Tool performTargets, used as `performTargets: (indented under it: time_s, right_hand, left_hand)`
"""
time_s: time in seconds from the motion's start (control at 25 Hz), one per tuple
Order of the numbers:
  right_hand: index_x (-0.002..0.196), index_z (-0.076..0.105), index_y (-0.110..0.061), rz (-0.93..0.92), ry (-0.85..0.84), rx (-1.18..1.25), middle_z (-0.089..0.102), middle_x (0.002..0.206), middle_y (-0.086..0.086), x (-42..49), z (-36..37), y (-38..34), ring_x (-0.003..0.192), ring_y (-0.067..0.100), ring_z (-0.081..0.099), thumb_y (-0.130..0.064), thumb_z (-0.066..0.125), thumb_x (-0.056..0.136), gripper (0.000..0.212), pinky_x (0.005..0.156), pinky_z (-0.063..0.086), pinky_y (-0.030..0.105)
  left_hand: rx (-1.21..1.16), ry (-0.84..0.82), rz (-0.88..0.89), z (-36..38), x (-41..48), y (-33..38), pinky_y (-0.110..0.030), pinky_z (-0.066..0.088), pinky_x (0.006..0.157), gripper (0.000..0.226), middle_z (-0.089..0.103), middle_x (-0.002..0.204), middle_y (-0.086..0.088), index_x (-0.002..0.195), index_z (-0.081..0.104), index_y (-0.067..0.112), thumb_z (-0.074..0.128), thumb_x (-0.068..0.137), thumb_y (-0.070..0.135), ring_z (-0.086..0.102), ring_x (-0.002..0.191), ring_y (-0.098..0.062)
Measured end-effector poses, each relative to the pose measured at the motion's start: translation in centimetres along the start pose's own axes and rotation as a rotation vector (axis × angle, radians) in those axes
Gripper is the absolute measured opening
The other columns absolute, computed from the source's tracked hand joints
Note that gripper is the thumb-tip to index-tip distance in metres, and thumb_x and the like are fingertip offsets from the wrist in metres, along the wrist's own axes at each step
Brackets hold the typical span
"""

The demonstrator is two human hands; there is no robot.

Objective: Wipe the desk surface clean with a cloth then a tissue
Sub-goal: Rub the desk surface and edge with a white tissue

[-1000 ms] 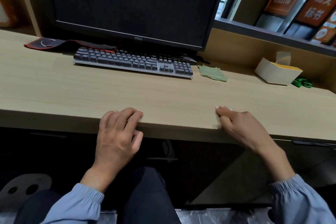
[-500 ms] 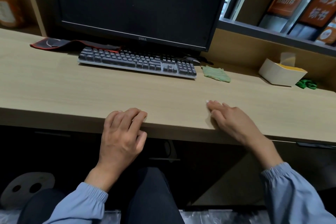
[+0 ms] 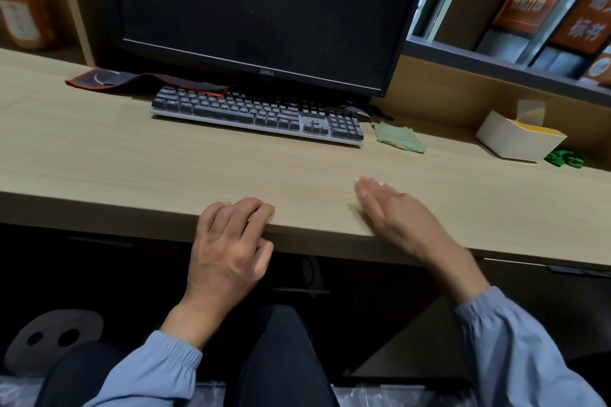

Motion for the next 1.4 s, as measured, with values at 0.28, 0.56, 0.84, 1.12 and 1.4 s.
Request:
performTargets:
  time_s: [0.28,0.56,0.84,1.12,1.4]
  right_hand:
    - [0.16,0.022,-0.034,-0.218,-0.083,0.004,0.016,0.163,-0.019,-1.0,0.9,-3.6,0.149,-0.004,0.011,-0.045,0.016,0.109,0.052,0.124,0.001,0.021]
    - [0.16,0.021,-0.032,-0.298,-0.12,0.097,0.01,0.164,-0.019,-1.3,1.9,-9.6,0.151,-0.004,0.005,-0.05,0.02,0.108,0.055,0.119,0.003,0.016]
    - [0.16,0.018,-0.033,0.022,-0.094,0.003,0.018,0.166,-0.011,4.3,-0.5,-1.6,0.152,0.012,0.022,-0.058,0.011,0.106,0.06,0.119,0.016,0.03]
    - [0.16,0.018,-0.034,-0.521,-0.155,0.066,0.005,0.161,-0.025,-0.7,2.5,-16.7,0.145,-0.013,-0.004,-0.051,0.02,0.107,0.056,0.112,-0.008,0.004]
    - [0.159,0.022,-0.023,0.006,-0.105,-0.005,0.016,0.168,-0.004,6.6,0.1,-7.2,0.153,0.018,0.019,-0.053,0.013,0.107,0.061,0.12,0.018,0.037]
  left_hand:
    - [0.01,-0.004,0.012,0.0,0.0,0.0,-0.044,0.04,0.108,0.041,0.069,0.119,-0.009,0.117,0.073,0.008,0.061,0.079,0.003,0.056,0.103,-0.025]
    - [-0.108,-0.053,-0.007,-0.3,-0.3,-1.1,-0.045,0.041,0.116,0.048,0.066,0.128,-0.015,0.126,0.068,-0.001,0.059,0.079,-0.001,0.062,0.122,-0.033]
    - [0.026,-0.071,-0.144,-2.8,-1.2,-5.1,-0.058,0.032,0.123,0.051,0.062,0.134,-0.019,0.128,0.065,-0.003,0.062,0.077,-0.001,0.056,0.134,-0.038]
    - [0.095,-0.109,-0.178,-3.4,-2.2,-7.2,-0.06,0.023,0.126,0.058,0.057,0.145,-0.018,0.137,0.062,0.0,0.06,0.079,0.005,0.047,0.145,-0.036]
    - [0.12,-0.076,-0.217,-4.2,-3.0,-8.4,-0.063,0.024,0.125,0.062,0.054,0.15,-0.018,0.141,0.057,-0.003,0.054,0.08,0.005,0.044,0.148,-0.034]
Point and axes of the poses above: each hand's wrist, its own x-axis towards the middle knuckle, its own z-axis out of the palm, y = z × x, the point moved 8 cm from there along x, towards the middle knuckle
